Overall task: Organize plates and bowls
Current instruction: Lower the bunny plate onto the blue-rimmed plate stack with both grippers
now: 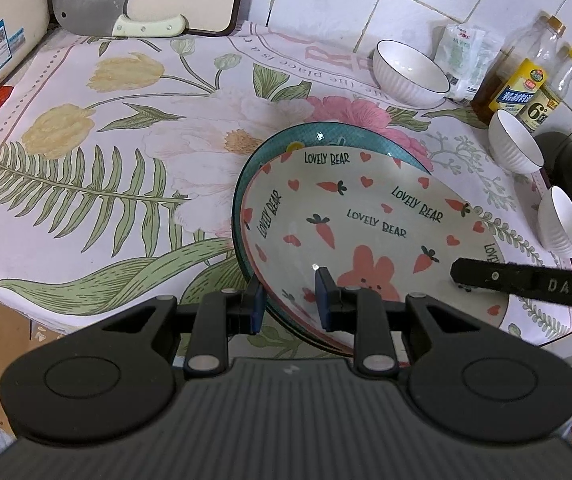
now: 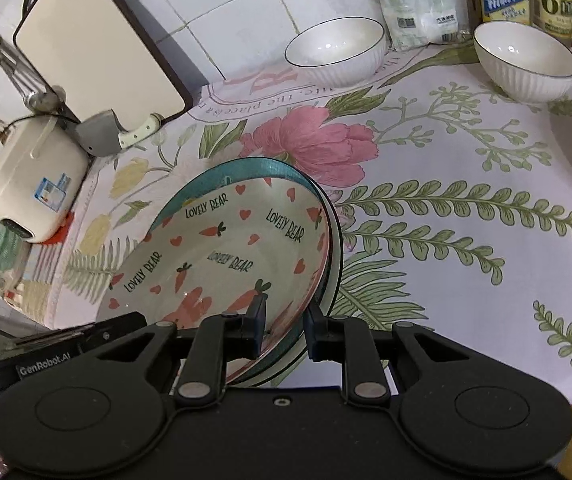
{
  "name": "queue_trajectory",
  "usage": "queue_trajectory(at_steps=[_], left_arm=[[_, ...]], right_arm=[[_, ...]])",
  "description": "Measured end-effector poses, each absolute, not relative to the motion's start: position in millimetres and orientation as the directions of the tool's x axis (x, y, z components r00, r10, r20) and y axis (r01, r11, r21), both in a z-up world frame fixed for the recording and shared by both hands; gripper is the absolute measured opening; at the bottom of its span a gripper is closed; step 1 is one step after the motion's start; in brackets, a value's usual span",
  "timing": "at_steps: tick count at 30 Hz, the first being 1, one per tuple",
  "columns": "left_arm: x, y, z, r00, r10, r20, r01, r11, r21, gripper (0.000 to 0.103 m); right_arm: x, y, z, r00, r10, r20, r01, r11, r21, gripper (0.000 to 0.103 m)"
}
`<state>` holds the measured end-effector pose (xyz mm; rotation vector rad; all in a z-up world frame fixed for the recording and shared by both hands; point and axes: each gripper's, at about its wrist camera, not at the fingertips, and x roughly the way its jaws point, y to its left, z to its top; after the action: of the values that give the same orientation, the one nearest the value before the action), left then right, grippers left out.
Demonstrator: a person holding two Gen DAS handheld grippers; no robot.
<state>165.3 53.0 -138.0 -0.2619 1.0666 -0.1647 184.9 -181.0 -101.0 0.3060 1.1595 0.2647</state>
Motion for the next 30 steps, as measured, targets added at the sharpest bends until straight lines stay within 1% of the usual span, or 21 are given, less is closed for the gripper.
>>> queue_trajectory(at_steps=[3,6,8,15,18,22,30], left_arm=[[166,52,-139,0.466,-0.261,-0.846,-0.001,0.955,-0.296,0.024],[165,54,-141,0.452,-0.277,-0.848,-0.020,0.947,-0.320,0.024],[165,55,-143,0.447,-0.279,-0.850,-0.031,0.945,-0.326,0.024],[165,54,-146,0.420,-0.268,-0.867,-0.063,0.945,-0.322,0.024],[165,55,-151,0.402,-0.285,-0.870,-0.113,0.928,-0.356,0.024],[162,47,-154,0.403,-0.246,-0.881,-0.119,0.941,-0.318,0.024],[167,47,-155,0.376,-0.244,-0.894,-0.134,0.940,-0.312,0.024]], right_arm=[[184,-171,-99,0.384,0.305,-0.871,-0.083,0.951,0.297,0.026],[180,-154,-93,0.390,0.221,-0.894,-0.132,0.974,0.184,0.032],[178,-148,-91,0.407,0.190,-0.893,-0.154,0.978,0.138,0.034],[176,-150,-97,0.432,0.192,-0.881,-0.158,0.978,0.135,0.036],[173,-146,-102,0.452,0.171,-0.876,-0.152,0.982,0.113,0.037],[170,-141,-108,0.480,0.128,-0.868,-0.153,0.986,0.061,0.039],[168,-136,-114,0.526,0.110,-0.843,-0.188,0.982,0.011,0.043]])
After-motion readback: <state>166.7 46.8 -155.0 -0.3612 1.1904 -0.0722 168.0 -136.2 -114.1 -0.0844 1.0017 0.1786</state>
